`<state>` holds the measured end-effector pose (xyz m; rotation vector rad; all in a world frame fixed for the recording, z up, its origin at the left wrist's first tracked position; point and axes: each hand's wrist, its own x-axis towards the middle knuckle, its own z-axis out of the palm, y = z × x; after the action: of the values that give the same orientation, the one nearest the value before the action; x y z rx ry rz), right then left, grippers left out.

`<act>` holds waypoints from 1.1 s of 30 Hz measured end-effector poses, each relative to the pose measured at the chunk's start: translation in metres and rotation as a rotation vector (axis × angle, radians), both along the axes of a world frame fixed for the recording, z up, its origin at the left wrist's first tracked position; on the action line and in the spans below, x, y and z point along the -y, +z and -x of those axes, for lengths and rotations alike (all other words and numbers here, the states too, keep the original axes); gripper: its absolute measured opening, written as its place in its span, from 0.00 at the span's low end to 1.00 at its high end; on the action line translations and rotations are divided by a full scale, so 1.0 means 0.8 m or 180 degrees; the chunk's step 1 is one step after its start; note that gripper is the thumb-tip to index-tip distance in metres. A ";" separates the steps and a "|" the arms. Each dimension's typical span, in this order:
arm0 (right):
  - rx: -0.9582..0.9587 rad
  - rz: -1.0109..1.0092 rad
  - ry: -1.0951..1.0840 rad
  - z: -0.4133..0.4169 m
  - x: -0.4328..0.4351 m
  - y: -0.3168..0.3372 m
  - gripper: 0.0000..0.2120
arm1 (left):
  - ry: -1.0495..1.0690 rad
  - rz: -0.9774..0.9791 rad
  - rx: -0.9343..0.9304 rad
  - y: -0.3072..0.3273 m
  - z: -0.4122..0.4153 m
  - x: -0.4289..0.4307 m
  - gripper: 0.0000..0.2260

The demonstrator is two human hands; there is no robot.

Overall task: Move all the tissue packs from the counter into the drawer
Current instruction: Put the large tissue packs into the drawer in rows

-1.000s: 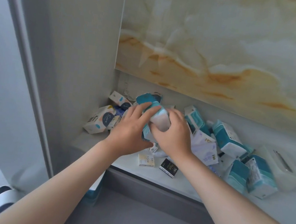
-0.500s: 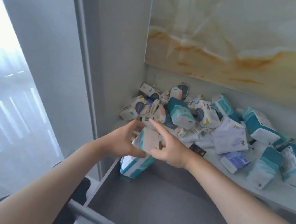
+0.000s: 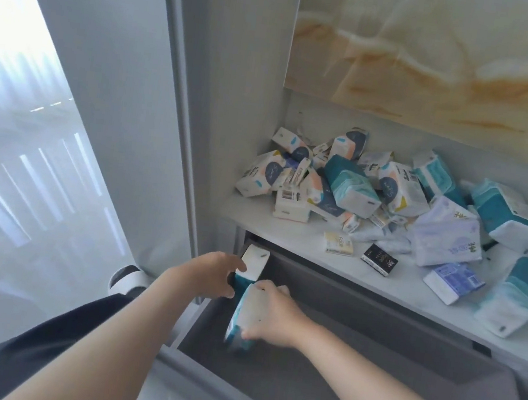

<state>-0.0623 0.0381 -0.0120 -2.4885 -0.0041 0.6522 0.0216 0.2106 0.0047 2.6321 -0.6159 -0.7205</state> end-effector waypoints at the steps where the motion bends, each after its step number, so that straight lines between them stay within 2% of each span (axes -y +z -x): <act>1: 0.0044 -0.0072 -0.0178 -0.002 -0.007 -0.011 0.39 | -0.0032 -0.0087 0.0043 -0.007 0.001 -0.002 0.25; 3: 0.0064 -0.0344 -0.0733 -0.009 -0.019 -0.035 0.44 | -0.0079 -0.0208 0.0055 -0.021 0.007 -0.003 0.26; 8: 0.0207 -0.0876 -0.1386 -0.025 -0.050 -0.072 0.44 | 0.0012 -0.0338 -0.0006 -0.053 0.009 -0.004 0.35; 13: -0.0053 -0.0944 -0.1339 -0.039 -0.041 -0.085 0.58 | -0.0022 -0.0321 0.0005 -0.061 -0.004 -0.009 0.39; 17: -0.0112 -0.0971 -0.1199 -0.042 -0.028 -0.094 0.57 | -0.0084 -0.0486 0.0027 -0.062 -0.010 -0.005 0.38; 22: -0.0144 -0.0548 -0.0570 -0.054 -0.011 -0.072 0.48 | -0.0150 -0.0899 -0.0033 -0.042 -0.020 0.011 0.36; 24: -0.0004 -0.0392 -0.0354 -0.056 0.007 -0.048 0.43 | -0.0142 -0.0809 0.0036 -0.026 -0.029 0.027 0.33; 30: 0.1366 -0.0110 -0.0633 -0.076 0.084 0.035 0.22 | 0.0144 0.0615 0.0882 0.047 -0.058 0.108 0.15; 33: 0.2181 0.0297 -0.0745 -0.096 0.134 0.074 0.18 | 0.0347 0.1216 0.1224 0.068 -0.061 0.142 0.13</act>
<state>0.0144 -0.0689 0.0472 -2.6226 0.0595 -0.3157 0.0703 0.0970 0.0590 2.4258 -0.6312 -0.0475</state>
